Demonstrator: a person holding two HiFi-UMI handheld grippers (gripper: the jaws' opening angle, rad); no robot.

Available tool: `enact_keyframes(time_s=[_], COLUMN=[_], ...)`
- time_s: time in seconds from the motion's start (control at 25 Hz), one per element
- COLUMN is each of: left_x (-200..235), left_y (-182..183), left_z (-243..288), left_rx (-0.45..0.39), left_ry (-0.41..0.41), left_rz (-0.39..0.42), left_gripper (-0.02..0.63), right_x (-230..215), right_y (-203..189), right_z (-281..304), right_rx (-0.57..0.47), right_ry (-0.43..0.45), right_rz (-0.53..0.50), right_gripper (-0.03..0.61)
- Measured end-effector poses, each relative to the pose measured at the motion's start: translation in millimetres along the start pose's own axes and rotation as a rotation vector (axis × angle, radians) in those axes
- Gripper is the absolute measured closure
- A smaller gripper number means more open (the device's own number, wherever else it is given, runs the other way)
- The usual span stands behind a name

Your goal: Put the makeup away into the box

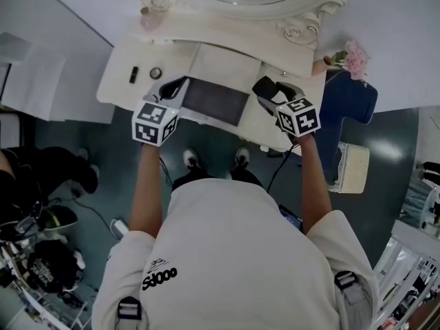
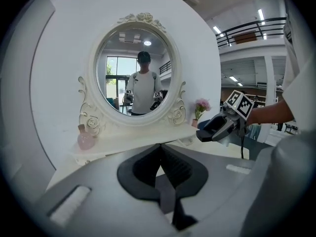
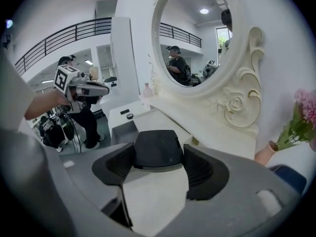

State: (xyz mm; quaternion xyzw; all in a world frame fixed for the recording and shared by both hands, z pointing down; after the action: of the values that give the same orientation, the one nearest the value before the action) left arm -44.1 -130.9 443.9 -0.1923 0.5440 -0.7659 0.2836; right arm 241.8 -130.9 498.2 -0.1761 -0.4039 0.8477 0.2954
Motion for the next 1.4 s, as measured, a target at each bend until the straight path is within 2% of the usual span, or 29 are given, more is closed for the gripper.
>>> enact_keyframes(time_s=[0.32,0.72,1.08,1.4], left_x=[41,89,115,127], left_y=[-21,-60,-87,-99], left_z=[-30,-65,-81,-77], left_rx=[-0.011,0.021,0.064,0.095], left_ry=[0.004,0.012,0.006,-0.004], left_rz=[-0.025,-0.061,-0.082,-0.103], left_gripper=[0.595,0.595,0.595,0.594], right_x=[73,128,136,133], right_y=[27,13,-11,-15], right_z=[60,148,195,219], right_rx=[0.028,0.144,0.231,0.285], right_ry=[0.088,0.142,0.087,0.043], right_rz=[-0.017,0.032,0.145,0.138], right_gripper=[0.265,0.264,0.264,0.262])
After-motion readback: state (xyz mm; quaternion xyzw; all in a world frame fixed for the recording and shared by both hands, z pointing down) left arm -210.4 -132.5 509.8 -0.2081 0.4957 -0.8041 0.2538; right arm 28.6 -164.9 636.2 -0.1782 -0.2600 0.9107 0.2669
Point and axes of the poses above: the fingertips, and each gripper's own axes: z forward along the fingers, x to its left, y out of its top, the point moved 6 cm from there along -z, backward along the fingers, and after that the axes turned 4 degrees about -x, right-handed, at the moved point
